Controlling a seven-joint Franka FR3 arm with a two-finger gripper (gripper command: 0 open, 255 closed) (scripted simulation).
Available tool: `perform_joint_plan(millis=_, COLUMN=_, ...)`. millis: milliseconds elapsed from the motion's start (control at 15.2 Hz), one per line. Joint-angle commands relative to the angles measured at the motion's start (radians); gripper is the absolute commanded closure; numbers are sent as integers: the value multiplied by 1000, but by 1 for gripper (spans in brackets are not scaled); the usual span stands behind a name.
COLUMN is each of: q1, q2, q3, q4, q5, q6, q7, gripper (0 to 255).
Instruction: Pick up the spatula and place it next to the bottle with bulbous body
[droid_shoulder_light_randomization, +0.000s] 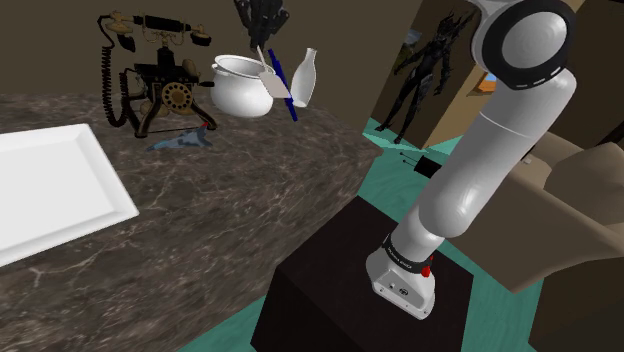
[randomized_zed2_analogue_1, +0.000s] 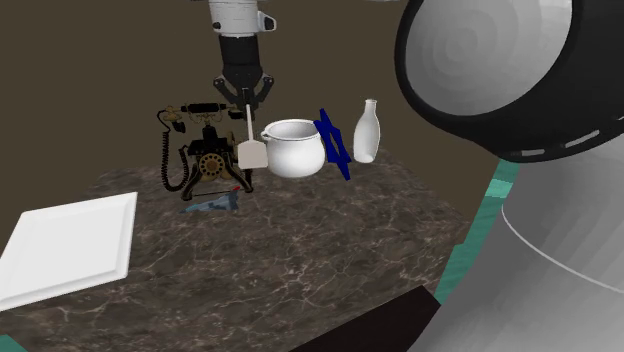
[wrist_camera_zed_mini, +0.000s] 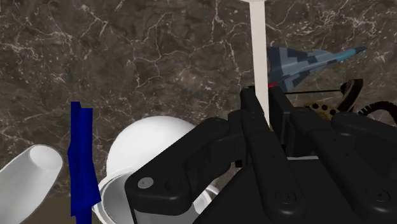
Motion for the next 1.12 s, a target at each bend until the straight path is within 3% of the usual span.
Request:
perform_joint_plan(millis=0, q1=1, q2=8, q3=1, q4=40, q5=-2, q6=-34, q7=1, gripper=255)
perform_joint_plan(millis=132, q1=2, q2=16, q3=2, q4=73, q5=-4, q6=-58, q7=2, gripper=255)
perform_joint_plan(millis=594, q1=-85, q2=-71, q3=-87, q4=-31, q5=21, q6=-35, q7=-172, gripper=255)
perform_joint_plan(millis=1056, q1=-163, q2=-102, q3=-182, q4=-69, q5=28, q6=-27, q7=-344, gripper=255)
